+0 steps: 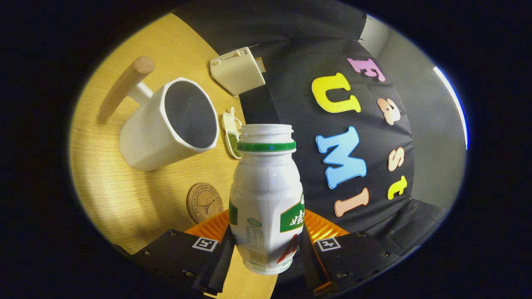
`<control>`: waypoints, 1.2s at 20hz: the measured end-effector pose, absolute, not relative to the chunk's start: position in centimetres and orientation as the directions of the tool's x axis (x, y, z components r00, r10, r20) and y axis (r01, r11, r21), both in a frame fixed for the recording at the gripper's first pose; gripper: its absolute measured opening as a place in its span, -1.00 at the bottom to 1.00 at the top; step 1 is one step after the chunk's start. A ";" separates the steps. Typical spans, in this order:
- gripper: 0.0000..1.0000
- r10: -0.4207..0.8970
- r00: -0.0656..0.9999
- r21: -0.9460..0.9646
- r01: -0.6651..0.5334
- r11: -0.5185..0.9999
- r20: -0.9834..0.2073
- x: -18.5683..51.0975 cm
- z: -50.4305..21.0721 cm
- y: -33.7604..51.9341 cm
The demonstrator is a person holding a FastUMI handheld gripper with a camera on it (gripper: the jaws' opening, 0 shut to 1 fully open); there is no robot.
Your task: Take the bottle from table, then pour the juice into the cup, finally place the bottle on the coaster
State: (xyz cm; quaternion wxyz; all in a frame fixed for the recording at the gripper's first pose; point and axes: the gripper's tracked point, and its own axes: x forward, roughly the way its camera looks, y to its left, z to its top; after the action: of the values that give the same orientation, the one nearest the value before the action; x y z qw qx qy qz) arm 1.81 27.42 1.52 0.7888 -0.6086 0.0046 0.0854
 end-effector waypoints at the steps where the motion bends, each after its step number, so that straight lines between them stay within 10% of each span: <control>1: 0.43 0.132 0.985 -0.962 -0.136 0.238 -0.107 1.9 1.7 27.6; 24: 0.43 0.119 0.992 -0.999 -0.039 -0.004 -0.039 2.1 3.9 28.1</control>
State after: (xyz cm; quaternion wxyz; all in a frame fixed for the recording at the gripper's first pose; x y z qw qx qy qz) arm 2.08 28.15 3.87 0.7051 -0.7064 -0.0283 0.0559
